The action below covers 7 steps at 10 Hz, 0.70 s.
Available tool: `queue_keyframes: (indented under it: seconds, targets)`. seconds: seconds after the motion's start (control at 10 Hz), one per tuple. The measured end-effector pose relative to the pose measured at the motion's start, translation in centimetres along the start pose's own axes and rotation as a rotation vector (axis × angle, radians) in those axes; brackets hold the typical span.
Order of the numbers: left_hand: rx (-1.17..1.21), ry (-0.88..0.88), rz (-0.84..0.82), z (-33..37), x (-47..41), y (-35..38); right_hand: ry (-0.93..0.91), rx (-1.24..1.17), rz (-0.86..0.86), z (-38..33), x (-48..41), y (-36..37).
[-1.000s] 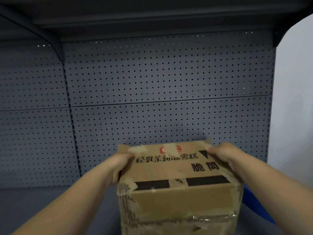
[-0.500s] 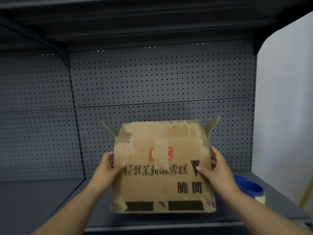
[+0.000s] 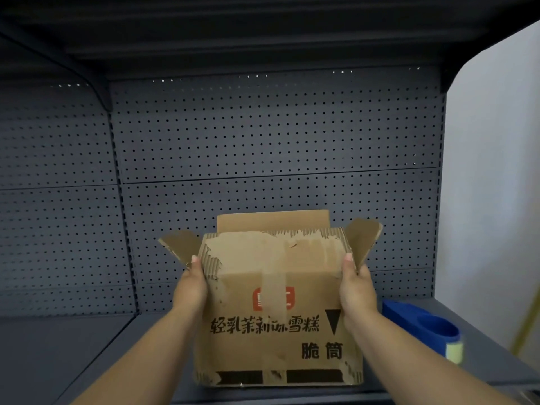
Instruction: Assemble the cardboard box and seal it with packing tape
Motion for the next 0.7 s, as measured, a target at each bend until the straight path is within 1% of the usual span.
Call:
queue_keyframes:
  seconds: [0.2,0.4,0.5,0.6,0.7]
  targets:
    - [-0.072,0.072,0.067,-0.6,-2.2,1.2,-0.039,0.083,-0.016,1.7,-1.6,1.5]
    - [-0.047,0.094,0.102,-1.0,-3.6,2.3,-0.048,0.067,-0.065,2.8,-3.4,2.3]
    - [-0.025,0.082,0.094,-1.1,-4.2,2.7,0.004,0.034,-0.11,2.8,-4.3,2.2]
    - [-0.033,0.053,0.05,-1.1,-4.1,2.8,0.119,0.042,-0.205,2.3,-4.6,1.7]
    - [-0.019,-0.02,0.023,-0.8,-4.2,2.3,0.122,0.111,-0.245,-0.2,-4.7,0.5]
Point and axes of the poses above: each hand's wrist, its own x-axis away from the middle knuckle, its own y-axis out of the palm, z = x × y, the point moved 3 cm from there along -x, towards the middle knuckle, and after that the axes turned 15 degrees about -x, right-handed, at the moved point
